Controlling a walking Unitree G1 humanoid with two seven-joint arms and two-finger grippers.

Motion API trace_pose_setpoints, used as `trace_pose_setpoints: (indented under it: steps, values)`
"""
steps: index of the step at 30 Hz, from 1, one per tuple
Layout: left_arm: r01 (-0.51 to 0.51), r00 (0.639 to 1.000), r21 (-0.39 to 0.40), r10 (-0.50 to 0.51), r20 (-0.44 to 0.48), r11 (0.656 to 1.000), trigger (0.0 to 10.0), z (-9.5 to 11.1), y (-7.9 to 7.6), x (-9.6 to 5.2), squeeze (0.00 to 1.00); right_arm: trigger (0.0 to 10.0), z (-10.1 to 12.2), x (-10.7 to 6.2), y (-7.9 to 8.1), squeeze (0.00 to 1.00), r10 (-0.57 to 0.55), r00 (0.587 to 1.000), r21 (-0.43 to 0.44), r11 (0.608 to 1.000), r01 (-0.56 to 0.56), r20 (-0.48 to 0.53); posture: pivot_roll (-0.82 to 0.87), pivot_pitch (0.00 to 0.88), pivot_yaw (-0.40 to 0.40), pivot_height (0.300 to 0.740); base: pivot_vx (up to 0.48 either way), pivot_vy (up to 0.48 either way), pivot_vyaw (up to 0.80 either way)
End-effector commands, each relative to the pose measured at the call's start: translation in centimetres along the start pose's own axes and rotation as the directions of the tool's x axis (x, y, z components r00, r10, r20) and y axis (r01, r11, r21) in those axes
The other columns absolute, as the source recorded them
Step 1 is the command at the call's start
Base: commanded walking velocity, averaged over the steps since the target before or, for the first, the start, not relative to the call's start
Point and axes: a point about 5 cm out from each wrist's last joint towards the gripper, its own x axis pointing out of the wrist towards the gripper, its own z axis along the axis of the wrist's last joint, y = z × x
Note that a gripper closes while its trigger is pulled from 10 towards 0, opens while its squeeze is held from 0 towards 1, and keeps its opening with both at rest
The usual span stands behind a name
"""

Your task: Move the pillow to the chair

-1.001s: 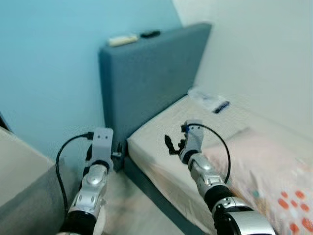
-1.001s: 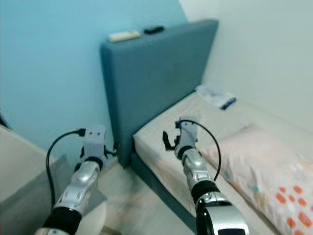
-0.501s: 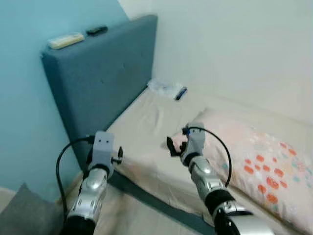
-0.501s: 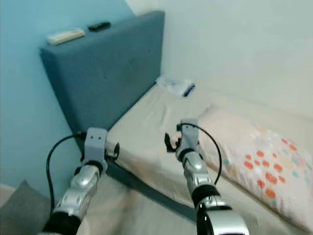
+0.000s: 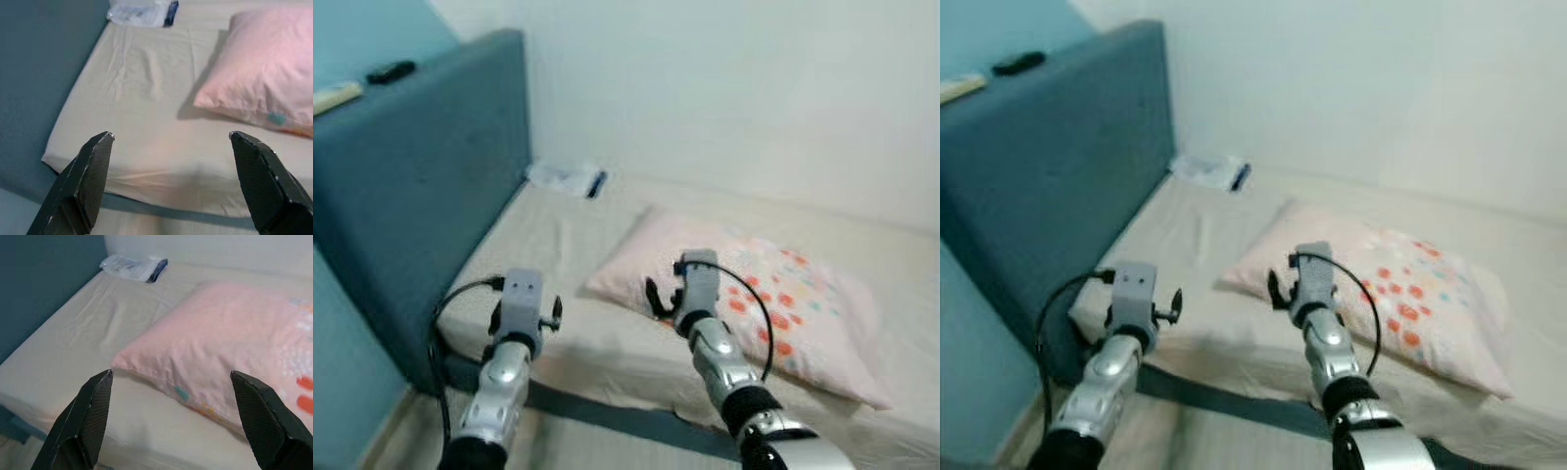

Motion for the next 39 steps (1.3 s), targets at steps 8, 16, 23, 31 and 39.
trace_pose_setpoints:
  steps: [8, 16, 23, 31, 39]
  values:
    - [0.018, 1.0, 0.009, -0.018, 0.004, 1.0, 10.0, 0.2, -0.5, 0.1, 0.0, 10.0, -0.3, -0.3, -0.7, 0.0, -0.03, 1.0, -0.013, 0.999, 0.03, -0.003, 0.0, 0.0, -0.064, 0.74, 0.0, 0.0, -0.8]
    - [0.021, 1.0, 0.008, -0.021, 0.009, 1.0, 10.0, 0.3, -0.6, 0.2, 0.0, 10.0, -0.2, -0.2, -0.9, 0.0, -0.036, 0.999, -0.011, 0.999, 0.036, -0.001, -0.01, 0.0, -0.057, 0.74, 0.0, 0.0, -0.8]
    - [0.027, 1.0, 0.0, -0.027, 0.015, 1.0, 10.0, 0.5, -0.7, 0.4, 0.0, 10.0, 0.0, -0.2, -1.2, 0.0, -0.042, 0.999, -0.008, 0.999, 0.042, -0.003, 0.0, 0.0, -0.065, 0.74, 0.0, 0.0, -0.8]
    - [0.059, 0.998, -0.042, -0.057, 0.038, 0.997, 10.0, 0.8, -1.1, 0.4, 0.0, 10.0, 0.2, 0.0, -1.1, 0.0, -0.032, 0.999, -0.005, 0.999, 0.032, -0.006, 0.0, 0.0, -0.074, 0.74, 0.0, 0.0, -0.5]
    - [0.071, 0.995, -0.065, -0.066, 0.076, 0.995, 10.0, 1.2, -1.2, 0.3, 0.0, 10.0, 0.3, 0.1, -1.2, 0.0, -0.03, 1.0, -0.004, 1.0, 0.03, -0.008, 0.0, 0.0, -0.083, 0.74, 0.033, 0.0, 0.0]
